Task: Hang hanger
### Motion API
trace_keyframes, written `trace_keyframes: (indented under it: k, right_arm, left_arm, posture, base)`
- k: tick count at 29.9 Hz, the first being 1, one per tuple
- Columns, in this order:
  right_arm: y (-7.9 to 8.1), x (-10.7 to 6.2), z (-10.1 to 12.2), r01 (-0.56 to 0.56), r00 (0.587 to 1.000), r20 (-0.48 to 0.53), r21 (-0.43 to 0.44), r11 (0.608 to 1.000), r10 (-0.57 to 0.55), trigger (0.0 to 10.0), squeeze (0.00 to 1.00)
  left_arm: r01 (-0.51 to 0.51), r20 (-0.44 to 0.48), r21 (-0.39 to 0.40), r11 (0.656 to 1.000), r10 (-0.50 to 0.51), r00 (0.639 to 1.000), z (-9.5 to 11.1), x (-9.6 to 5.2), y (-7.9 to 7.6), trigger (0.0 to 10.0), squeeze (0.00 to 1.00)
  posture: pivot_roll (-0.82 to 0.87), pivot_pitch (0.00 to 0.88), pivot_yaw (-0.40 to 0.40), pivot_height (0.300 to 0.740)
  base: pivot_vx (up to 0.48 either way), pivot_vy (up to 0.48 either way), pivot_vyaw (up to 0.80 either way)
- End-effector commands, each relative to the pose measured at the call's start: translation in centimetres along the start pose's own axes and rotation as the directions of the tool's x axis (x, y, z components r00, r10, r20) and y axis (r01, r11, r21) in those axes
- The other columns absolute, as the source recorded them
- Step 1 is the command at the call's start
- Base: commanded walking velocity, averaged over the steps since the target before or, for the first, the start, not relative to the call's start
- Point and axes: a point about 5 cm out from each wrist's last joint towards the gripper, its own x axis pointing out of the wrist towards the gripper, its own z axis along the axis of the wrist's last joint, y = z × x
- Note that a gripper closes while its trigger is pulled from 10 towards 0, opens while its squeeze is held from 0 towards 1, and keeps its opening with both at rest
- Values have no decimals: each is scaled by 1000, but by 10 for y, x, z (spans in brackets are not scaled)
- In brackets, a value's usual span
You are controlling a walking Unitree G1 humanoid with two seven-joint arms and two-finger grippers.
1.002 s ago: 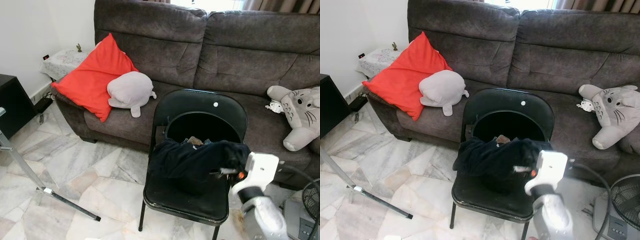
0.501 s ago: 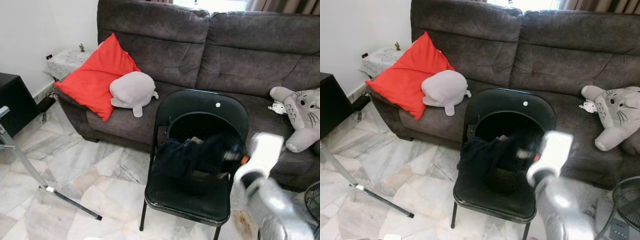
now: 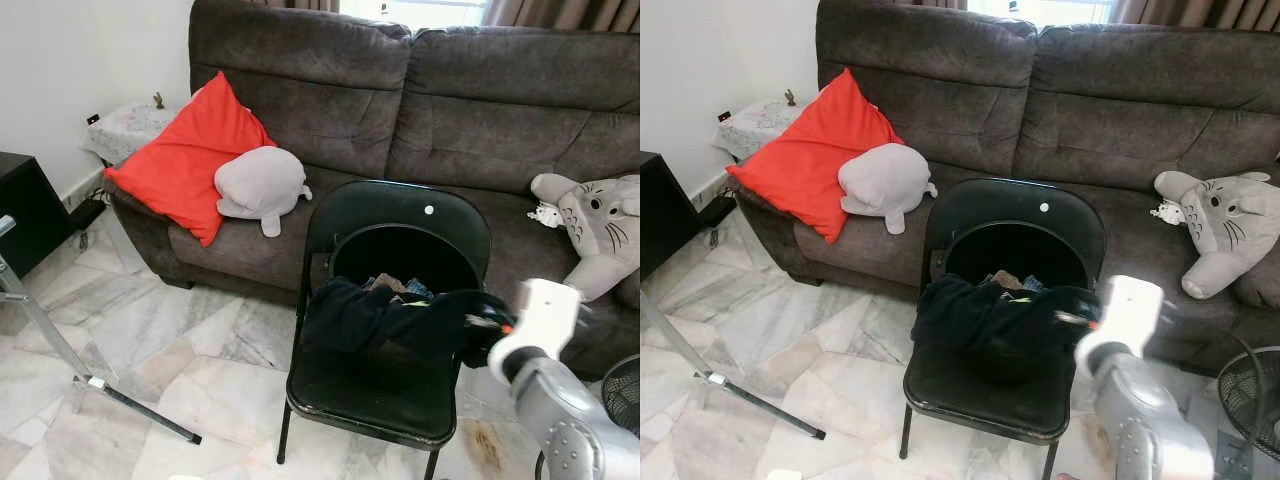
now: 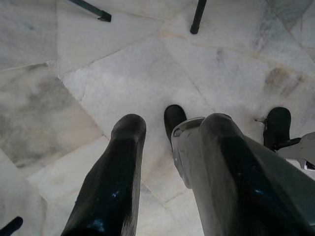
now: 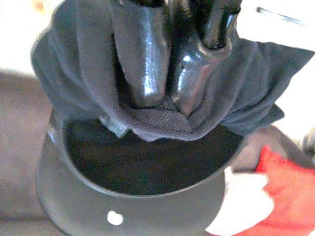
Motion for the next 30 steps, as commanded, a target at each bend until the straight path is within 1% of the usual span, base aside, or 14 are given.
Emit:
trace_keyframes:
  k: [1, 3, 4, 5, 9, 11, 12, 16, 17, 22, 23, 25, 26, 30]
  right_arm:
    - [2, 7, -7, -17, 999, -37, -76, 997, 14, 0, 0]
    - [-1, 16, -16, -39, 997, -77, -188, 981, 25, 0, 0]
    - [-1, 16, -16, -39, 997, -77, -188, 981, 25, 0, 0]
    - [-2, 21, -20, -56, 995, -95, -256, 965, 33, 0, 0]
    - [0, 30, -22, -124, 989, -119, -298, 947, 92, 0, 0]
    - [4, 33, -21, -180, 981, -129, -351, 919, 144, 0, 0]
    - [8, 36, -14, -213, 977, -86, -395, 894, 195, 0, 0]
    - [17, 40, 2, -267, 958, -9, -380, 886, 285, 0, 0]
    - [23, 41, 11, -321, 932, 31, -389, 863, 361, 0, 0]
    - [30, 48, 2, -436, 885, -65, -462, 772, 461, 0, 0]
    - [28, 52, -10, -461, 878, -141, -507, 728, 458, 2667, 0]
    - [27, 54, -14, -467, 876, -164, -520, 715, 453, 2667, 0]
    - [24, 57, -22, -461, 884, -200, -513, 724, 422, 10000, 0]
    - [20, 59, -27, -437, 899, -204, -478, 762, 388, 10000, 0]
  left_arm:
    - [13, -30, 30, 999, -12, 999, -5, -1, 0, 10000, 0]
    - [17, -28, 37, 999, -16, 999, -4, 0, -1, 10000, 0]
    - [17, -28, 37, 999, -16, 999, -4, 0, -1, 10000, 0]
    - [21, -28, 42, 999, -20, 999, -3, 0, -1, 10000, 0]
    - [21, -27, 45, 999, -20, 999, -2, 0, -1, 10000, 0]
    - [21, -27, 47, 999, -20, 999, -2, 0, 0, 10000, 0]
    - [22, -28, 50, 999, -21, 999, -2, 0, 0, 10000, 0]
    - [22, -29, 53, 998, -21, 999, -2, 0, 0, 10000, 0]
    - [22, -28, 54, 998, -21, 999, -1, 0, 2, 10000, 0]
    - [20, -27, 62, 998, -19, 999, 1, 0, 9, 10000, 0]
    - [20, -28, 63, 998, -18, 999, 1, 0, 10, 10000, 0]
    - [20, -29, 64, 998, -19, 999, 1, 0, 11, 10000, 0]
    - [21, -30, 65, 998, -19, 999, 2, 0, 11, 10000, 0]
    - [27, -33, 65, 997, -25, 999, 2, 0, 12, 10000, 0]
  posture:
    - [2, 46, 10, 740]
    - [5, 48, 13, 740]
    - [5, 48, 13, 740]
    - [5, 48, 13, 740]
    - [14, 48, 17, 740]
    - [14, 49, 19, 740]
    - [14, 49, 19, 740]
    - [17, 49, 25, 740]
    - [17, 49, 25, 740]
    - [18, 47, 28, 740]
    - [20, 45, 27, 740]
    - [20, 45, 27, 740]
    - [22, 45, 26, 740]
    - [22, 48, 28, 740]
  base:
    - [0, 0, 0]
    - [0, 0, 0]
    - [0, 0, 0]
    - [0, 0, 0]
    - [0, 0, 0]
    - [0, 0, 0]
    - [0, 0, 0]
    - [0, 0, 0]
    - [0, 0, 0]
    - [0, 0, 0]
    - [0, 0, 0]
    - [0, 0, 0]
    - [0, 0, 0]
    - [0, 0, 0]
